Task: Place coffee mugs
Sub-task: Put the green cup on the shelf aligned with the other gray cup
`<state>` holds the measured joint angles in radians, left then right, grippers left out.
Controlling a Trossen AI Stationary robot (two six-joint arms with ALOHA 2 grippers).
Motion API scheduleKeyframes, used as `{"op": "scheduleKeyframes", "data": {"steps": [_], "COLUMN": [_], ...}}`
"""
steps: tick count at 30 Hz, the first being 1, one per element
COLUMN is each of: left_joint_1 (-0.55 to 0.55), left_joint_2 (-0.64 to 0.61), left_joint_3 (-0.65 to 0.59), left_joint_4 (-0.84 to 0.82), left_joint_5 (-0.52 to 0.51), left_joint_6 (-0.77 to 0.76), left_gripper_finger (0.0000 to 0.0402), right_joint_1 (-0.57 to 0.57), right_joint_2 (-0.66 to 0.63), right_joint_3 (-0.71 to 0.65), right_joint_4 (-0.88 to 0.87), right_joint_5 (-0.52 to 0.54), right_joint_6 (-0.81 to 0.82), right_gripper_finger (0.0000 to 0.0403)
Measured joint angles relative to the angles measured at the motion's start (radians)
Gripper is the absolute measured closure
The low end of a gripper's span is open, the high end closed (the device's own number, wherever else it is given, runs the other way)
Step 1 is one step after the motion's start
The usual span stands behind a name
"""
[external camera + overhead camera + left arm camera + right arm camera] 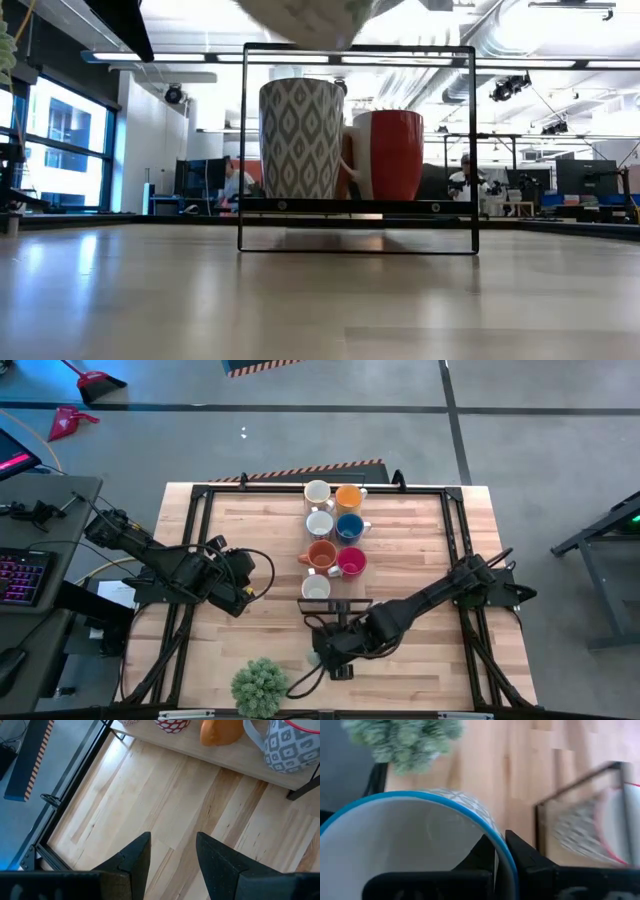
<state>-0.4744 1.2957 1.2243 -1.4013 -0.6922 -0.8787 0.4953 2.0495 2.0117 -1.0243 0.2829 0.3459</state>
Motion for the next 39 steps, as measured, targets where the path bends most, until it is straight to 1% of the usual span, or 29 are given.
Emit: {"op": "scheduleKeyframes", "data": {"steps": [8, 11, 14, 18, 21, 26, 31, 37, 39], "left_joint_1": [0.0, 0.0, 0.0, 0.0, 0.0, 0.0, 0.0, 0.0, 0.0], "left_joint_2": [0.0, 0.0, 0.0, 0.0, 0.0, 0.0, 0.0, 0.0, 0.0], "left_joint_3": [0.0, 0.0, 0.0, 0.0, 0.0, 0.0, 0.0, 0.0, 0.0], "left_joint_4": [0.0, 0.0, 0.001, 0.0, 0.0, 0.0, 0.001, 0.001, 0.001], "left_joint_5": [0.0, 0.0, 0.0, 0.0, 0.0, 0.0, 0.007, 0.007, 0.007], "left_joint_6": [0.0, 0.0, 0.0, 0.0, 0.0, 0.0, 0.0, -0.006, -0.007], "left_gripper_finger": [0.0254, 0.0254, 0.0254, 0.0254, 0.0254, 0.0254, 0.0254, 0.0254, 0.0254], "right_joint_1": [0.005, -0.002, -0.023, -0.062, -0.08, -0.128, -0.184, -0.253, -0.269], "right_joint_2": [0.0, -0.001, -0.001, -0.032, -0.052, -0.093, -0.101, -0.102, -0.102], "right_joint_3": [0.231, 0.303, 0.346, 0.322, 0.321, 0.321, 0.319, 0.204, 0.162], "right_joint_4": [-0.278, -0.373, -0.468, -0.555, -0.539, -0.545, -0.546, -0.546, -0.548], "right_joint_5": [0.149, 0.176, 0.176, 0.201, 0.238, 0.246, 0.25, 0.235, 0.212], "right_joint_6": [0.16, 0.214, 0.298, 0.388, 0.378, 0.356, 0.334, 0.329, 0.328], "right_gripper_finger": [0.0402, 0.0402, 0.0403, 0.0403, 0.0403, 0.0403, 0.0403, 0.0403, 0.0403]}}
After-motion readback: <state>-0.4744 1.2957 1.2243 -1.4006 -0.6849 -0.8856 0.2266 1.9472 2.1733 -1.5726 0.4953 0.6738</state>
